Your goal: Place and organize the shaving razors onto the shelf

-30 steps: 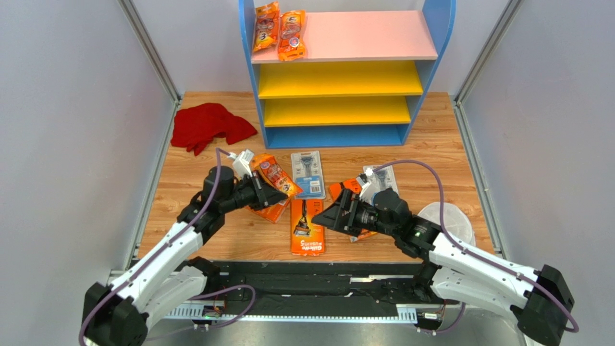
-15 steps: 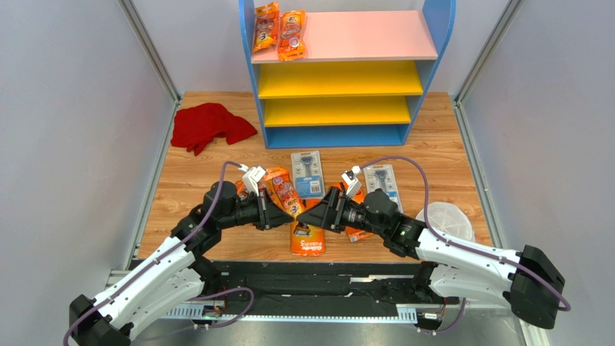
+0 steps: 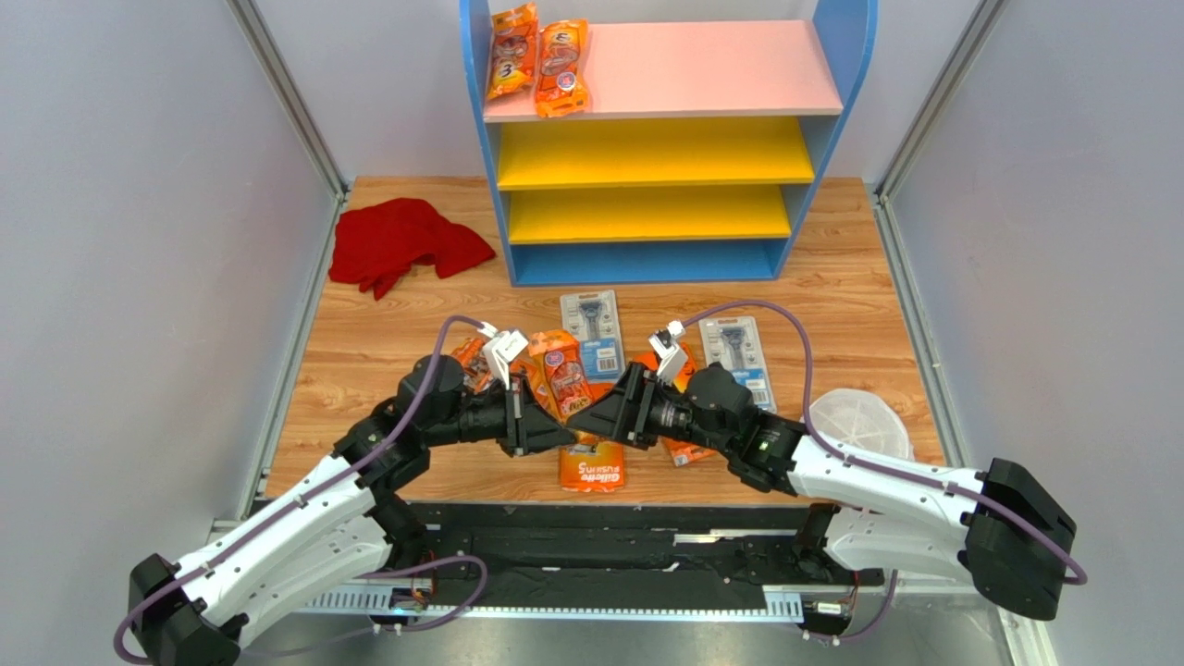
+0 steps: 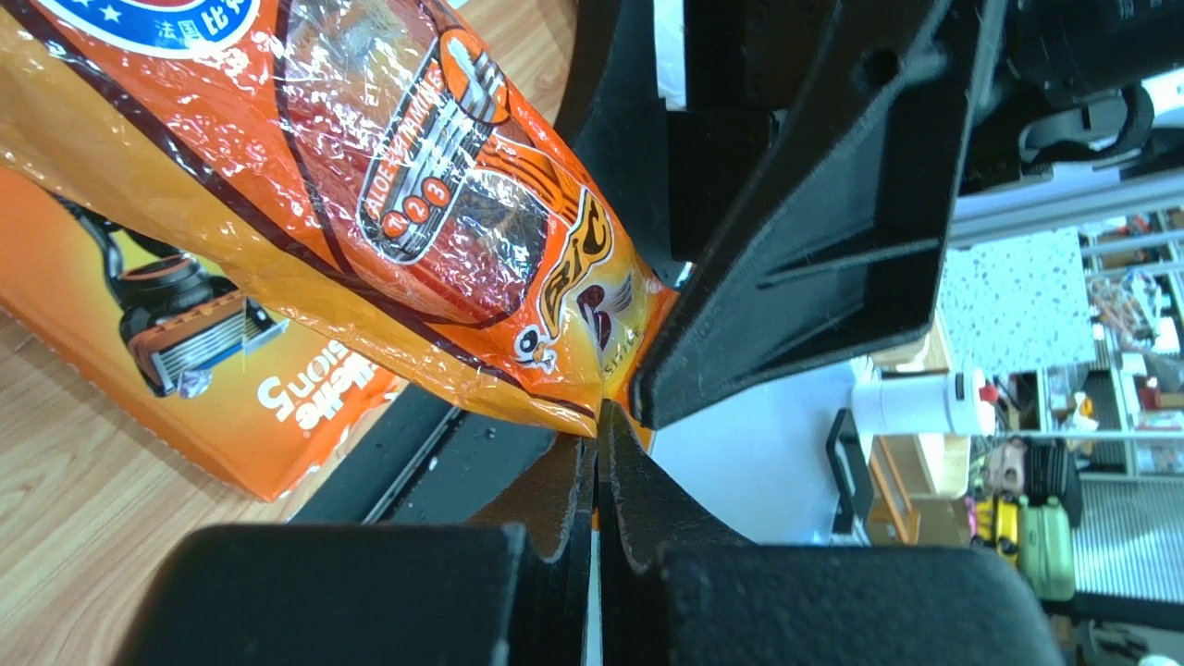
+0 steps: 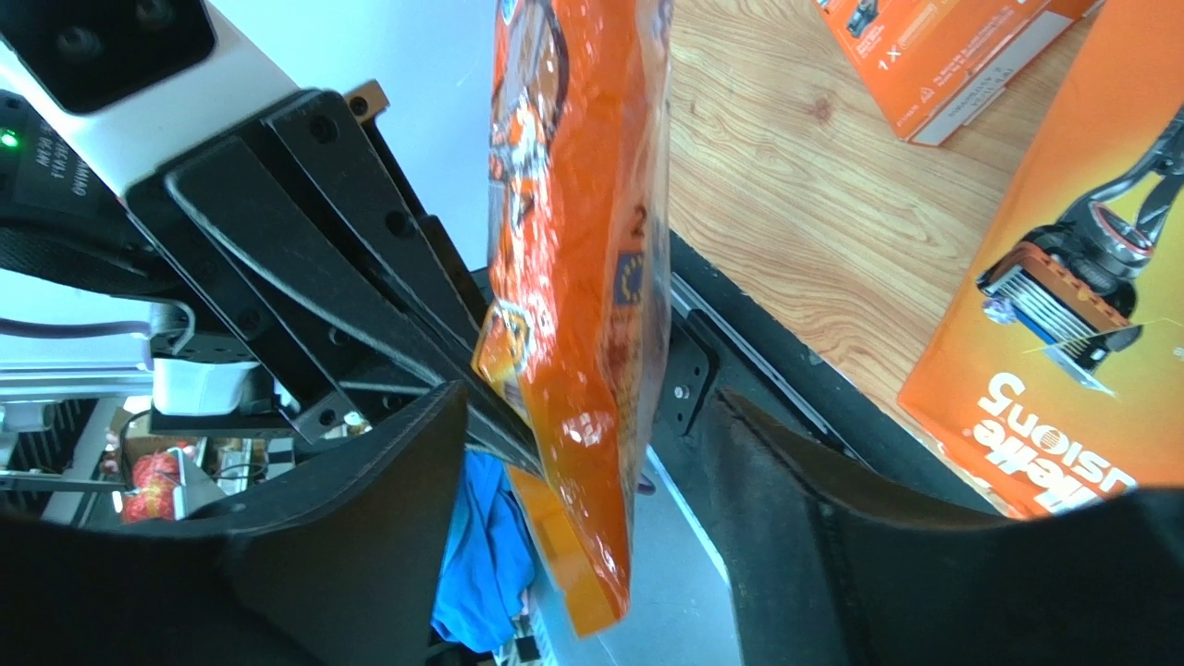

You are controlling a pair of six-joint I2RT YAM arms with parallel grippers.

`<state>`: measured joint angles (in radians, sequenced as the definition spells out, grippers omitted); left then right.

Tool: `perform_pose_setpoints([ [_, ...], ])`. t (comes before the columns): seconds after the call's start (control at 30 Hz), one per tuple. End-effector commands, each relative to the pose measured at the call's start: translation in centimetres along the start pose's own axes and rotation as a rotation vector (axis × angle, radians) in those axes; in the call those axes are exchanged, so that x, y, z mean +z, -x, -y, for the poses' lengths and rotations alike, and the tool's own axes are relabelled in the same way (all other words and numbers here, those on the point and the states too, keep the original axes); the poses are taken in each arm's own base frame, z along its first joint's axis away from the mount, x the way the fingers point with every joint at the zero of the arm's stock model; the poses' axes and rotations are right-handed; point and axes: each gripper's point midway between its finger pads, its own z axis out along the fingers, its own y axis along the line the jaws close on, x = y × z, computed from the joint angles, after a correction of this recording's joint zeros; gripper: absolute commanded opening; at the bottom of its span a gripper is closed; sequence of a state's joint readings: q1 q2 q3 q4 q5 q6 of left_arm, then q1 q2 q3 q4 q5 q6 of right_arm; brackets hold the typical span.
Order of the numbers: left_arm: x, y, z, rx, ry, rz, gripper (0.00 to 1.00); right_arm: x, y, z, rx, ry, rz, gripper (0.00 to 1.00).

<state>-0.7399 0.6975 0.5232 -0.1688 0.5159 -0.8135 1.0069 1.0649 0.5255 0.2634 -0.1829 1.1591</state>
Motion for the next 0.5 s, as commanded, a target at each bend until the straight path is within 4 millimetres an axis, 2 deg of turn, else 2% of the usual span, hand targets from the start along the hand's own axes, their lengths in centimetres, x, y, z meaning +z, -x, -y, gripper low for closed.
perform_pose_setpoints([
  [0.0, -0.09, -0.13, 1.6, 0.08, -0.08, -0.007, 0.0, 0.05, 1.54, -3.33, -0.011, 0.101, 0.06, 0.63],
  [0.13, -0.41, -0.5, 1.93, 0.079, -0.1, -0.001, 0.0, -0.11, 1.64, -3.46, -0.009, 0.105, 0.067, 0.49],
  [0.17, -0.46, -0.64, 1.85, 0.078, -0.099, -0.002, 0.0, -0.23, 1.69, -3.57, -0.01, 0.109, 0.07, 0.42],
  [0.23, -0.6, -0.86, 1.84, 0.078, -0.1, -0.005, 0.0, -0.34, 1.75, -3.71, -0.01, 0.111, 0.072, 0.35],
  [0.27, -0.66, -0.9, 1.87, 0.078, -0.101, -0.006, 0.0, -0.34, 1.7, -3.65, -0.01, 0.11, 0.07, 0.27],
  [0.47, -0.76, -0.99, 1.78, 0.08, -0.097, -0.006, 0.0, -0.47, 1.66, -3.81, -0.011, 0.118, 0.067, 0.05],
])
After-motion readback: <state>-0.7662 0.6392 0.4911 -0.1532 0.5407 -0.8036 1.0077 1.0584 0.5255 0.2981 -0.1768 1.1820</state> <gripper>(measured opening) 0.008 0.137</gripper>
